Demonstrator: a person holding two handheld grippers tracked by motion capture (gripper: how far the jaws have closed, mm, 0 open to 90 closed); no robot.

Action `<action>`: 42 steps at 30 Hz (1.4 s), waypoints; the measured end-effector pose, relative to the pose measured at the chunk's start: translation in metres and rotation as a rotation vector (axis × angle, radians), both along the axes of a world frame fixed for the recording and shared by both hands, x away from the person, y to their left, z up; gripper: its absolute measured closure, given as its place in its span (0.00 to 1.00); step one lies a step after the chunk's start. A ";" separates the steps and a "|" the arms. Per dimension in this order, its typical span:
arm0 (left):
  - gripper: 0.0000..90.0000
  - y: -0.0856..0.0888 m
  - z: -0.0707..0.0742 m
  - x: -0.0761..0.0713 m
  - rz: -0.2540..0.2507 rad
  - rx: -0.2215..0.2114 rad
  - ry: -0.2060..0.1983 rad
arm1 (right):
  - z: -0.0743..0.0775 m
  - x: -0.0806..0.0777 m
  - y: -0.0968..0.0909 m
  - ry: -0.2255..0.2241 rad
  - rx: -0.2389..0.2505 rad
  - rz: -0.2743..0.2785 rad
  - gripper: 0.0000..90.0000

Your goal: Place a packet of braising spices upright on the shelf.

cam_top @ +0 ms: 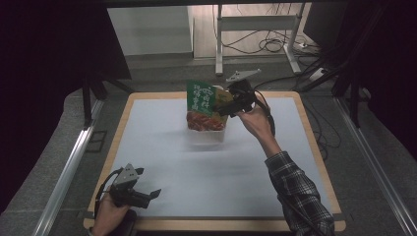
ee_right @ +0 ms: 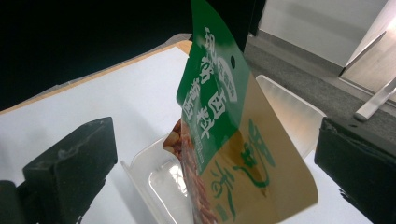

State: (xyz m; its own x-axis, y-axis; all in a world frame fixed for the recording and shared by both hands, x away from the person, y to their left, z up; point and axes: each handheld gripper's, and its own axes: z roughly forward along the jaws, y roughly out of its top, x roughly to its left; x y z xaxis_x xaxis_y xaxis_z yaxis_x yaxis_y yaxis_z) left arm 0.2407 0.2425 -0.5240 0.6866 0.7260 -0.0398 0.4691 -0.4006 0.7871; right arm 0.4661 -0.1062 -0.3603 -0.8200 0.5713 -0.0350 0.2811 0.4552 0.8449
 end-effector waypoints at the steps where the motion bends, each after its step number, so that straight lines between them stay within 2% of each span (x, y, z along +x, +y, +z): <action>1: 0.00 0.000 0.000 0.000 0.000 0.000 0.000 | 0.000 -0.001 -0.001 -0.001 0.001 -0.002 0.00; 8: 0.00 0.000 0.000 0.000 0.000 0.003 -0.002 | -0.004 -0.007 -0.007 0.008 -0.010 -0.012 0.00; 13: 0.00 0.000 0.000 0.000 -0.001 0.002 -0.004 | -0.007 -0.011 -0.012 0.013 -0.001 -0.017 0.00; 23: 0.00 0.002 0.001 0.000 -0.004 -0.019 -0.007 | -0.017 -0.022 -0.018 0.013 -0.027 -0.012 0.00; 34: 0.00 0.001 0.000 0.000 -0.007 -0.019 -0.005 | -0.033 -0.038 -0.030 0.029 -0.012 -0.020 0.00; 42: 0.00 0.001 0.000 0.000 -0.008 -0.018 -0.005 | -0.041 -0.054 -0.042 0.028 -0.023 -0.035 0.00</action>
State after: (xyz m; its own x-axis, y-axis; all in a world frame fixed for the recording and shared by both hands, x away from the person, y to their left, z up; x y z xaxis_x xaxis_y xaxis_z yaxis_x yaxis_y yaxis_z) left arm 0.2406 0.2436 -0.5239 0.6923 0.7199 -0.0491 0.4621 -0.3901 0.7964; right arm 0.4126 -0.1485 -0.4015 -0.8002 0.5992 -0.0255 0.3210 0.4639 0.8257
